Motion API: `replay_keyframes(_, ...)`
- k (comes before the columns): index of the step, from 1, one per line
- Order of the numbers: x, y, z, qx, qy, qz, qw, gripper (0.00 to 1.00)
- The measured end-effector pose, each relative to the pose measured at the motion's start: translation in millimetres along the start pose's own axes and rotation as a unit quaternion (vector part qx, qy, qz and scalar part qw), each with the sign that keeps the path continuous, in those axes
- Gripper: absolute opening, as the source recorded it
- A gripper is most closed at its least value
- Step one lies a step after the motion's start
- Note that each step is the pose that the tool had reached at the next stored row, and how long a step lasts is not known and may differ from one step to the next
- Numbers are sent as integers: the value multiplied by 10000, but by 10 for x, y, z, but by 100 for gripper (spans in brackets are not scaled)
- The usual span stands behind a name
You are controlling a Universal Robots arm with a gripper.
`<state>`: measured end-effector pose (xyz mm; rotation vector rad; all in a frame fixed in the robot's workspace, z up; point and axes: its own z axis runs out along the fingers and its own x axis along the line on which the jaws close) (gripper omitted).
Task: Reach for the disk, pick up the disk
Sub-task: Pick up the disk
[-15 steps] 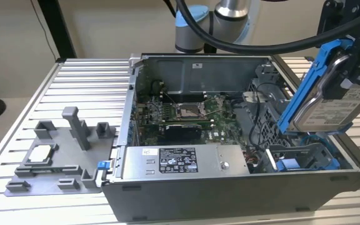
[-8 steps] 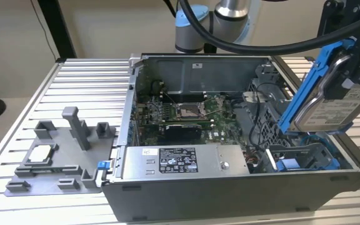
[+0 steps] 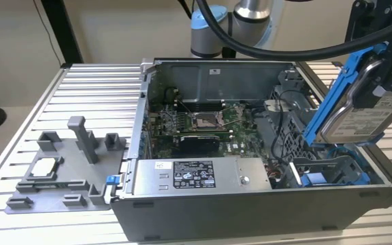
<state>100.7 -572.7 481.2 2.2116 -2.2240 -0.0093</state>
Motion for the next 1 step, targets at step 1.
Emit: replay_keyframes(1,0,0,0,0,0,-2,10000,0)
